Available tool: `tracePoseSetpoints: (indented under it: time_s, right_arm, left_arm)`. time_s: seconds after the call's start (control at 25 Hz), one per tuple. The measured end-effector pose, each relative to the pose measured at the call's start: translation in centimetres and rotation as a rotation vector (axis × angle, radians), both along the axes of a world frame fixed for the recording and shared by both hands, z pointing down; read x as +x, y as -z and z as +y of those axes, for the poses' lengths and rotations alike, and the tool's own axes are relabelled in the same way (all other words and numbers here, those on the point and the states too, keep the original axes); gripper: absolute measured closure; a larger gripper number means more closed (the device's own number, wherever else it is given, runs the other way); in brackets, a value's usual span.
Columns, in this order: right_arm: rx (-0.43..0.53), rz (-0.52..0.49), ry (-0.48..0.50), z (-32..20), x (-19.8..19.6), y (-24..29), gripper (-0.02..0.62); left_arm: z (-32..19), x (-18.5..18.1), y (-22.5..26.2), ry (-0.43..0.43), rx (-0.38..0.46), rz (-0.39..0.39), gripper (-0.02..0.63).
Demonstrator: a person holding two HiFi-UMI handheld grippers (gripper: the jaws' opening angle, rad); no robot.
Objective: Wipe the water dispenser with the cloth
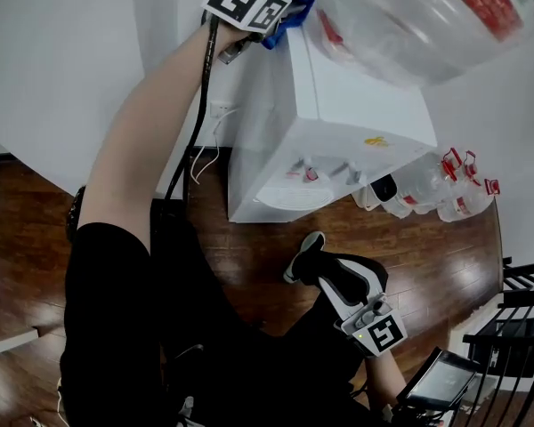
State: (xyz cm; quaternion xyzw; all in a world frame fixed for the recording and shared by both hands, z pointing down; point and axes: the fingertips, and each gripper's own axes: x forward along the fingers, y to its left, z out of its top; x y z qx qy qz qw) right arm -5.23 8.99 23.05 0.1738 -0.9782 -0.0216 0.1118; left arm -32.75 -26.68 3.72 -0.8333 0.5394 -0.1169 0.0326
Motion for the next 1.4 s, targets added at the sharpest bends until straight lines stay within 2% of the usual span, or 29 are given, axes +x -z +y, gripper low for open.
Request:
tracePoseSetpoints:
  time_s: [0.12,0.24,0.36,0.44,0.52,0.6,0.68,0.76,0.8,0.92,0.96,1.0,1.08,1.12,1.24,1.28,1.4]
  right_arm:
    - [-0.002,-0.016,0.000,0.1,-0.2,0.1,0.448]
    - [-0.005,-0.028,-0.004,0.6,-0.2,0.3,0.451]
    - [-0.013,-0.047,-0.004,0.8,0.0,0.5,0.454]
    - [-0.019,-0.056,-0.001,1.0,0.1,0.1,0.456]
    - [-0.021,-0.059,0.012,1.6,-0.2,-0.1,0.457]
    - [-0.015,-0.061,0.036,2.5,-0.8,0.0,0.457]
    - [-0.003,-0.059,0.061,3.2,-1.3,0.0,0.457]
    - [0.006,-0.055,0.078,3.7,-1.7,-0.1,0.457]
    - [0.008,-0.054,0.082,3.9,-1.8,-0.2,0.457]
    - [0.004,-0.051,0.078,4.5,-1.7,-0.4,0.459]
    - [-0.001,-0.050,0.071,4.5,-1.6,-0.4,0.459]
    - [-0.007,-0.050,0.061,4.6,-1.3,-0.5,0.459]
    - [-0.024,-0.049,0.035,4.5,-0.7,-0.7,0.459]
    - [-0.033,-0.048,0.022,4.3,-0.3,-0.8,0.460]
    - [-0.054,-0.043,-0.009,3.4,0.5,-1.2,0.462]
    - [-0.057,-0.040,-0.016,3.1,0.6,-1.4,0.462]
    - [-0.059,-0.028,-0.024,2.6,0.7,-1.8,0.463]
  left_arm:
    - [-1.9,-0.8,-0.1,0.076,-0.019,0.012,0.410]
    - [-0.8,-0.3,-0.2,0.065,-0.033,0.088,0.411]
    - [3.6,1.4,0.0,-0.018,-0.024,0.174,0.411]
    - [7.7,3.3,-0.1,-0.102,-0.029,0.205,0.411]
    - [12.1,5.8,-0.5,-0.181,-0.026,0.191,0.411]
    - [16.8,8.4,-0.5,-0.240,0.010,0.144,0.411]
    - [20.6,11.2,-0.1,-0.296,0.068,0.063,0.411]
    - [22.5,13.6,0.5,-0.349,0.166,-0.075,0.411]
    - [22.9,14.8,0.7,-0.379,0.231,-0.185,0.411]
    - [22.4,17.3,-0.8,-0.465,0.414,-0.611,0.411]
    - [21.8,17.6,-1.3,-0.495,0.441,-0.681,0.411]
    - [21.3,17.5,-1.5,-0.527,0.445,-0.678,0.411]
    - [20.4,16.8,-0.7,-0.565,0.414,-0.566,0.411]
    - [19.9,16.1,-0.1,-0.556,0.406,-0.532,0.411]
    - [16.5,12.3,0.7,-0.454,0.392,-0.536,0.413]
    - [15.1,10.8,0.8,-0.421,0.372,-0.496,0.413]
    - [11.1,7.3,0.9,-0.359,0.266,-0.248,0.412]
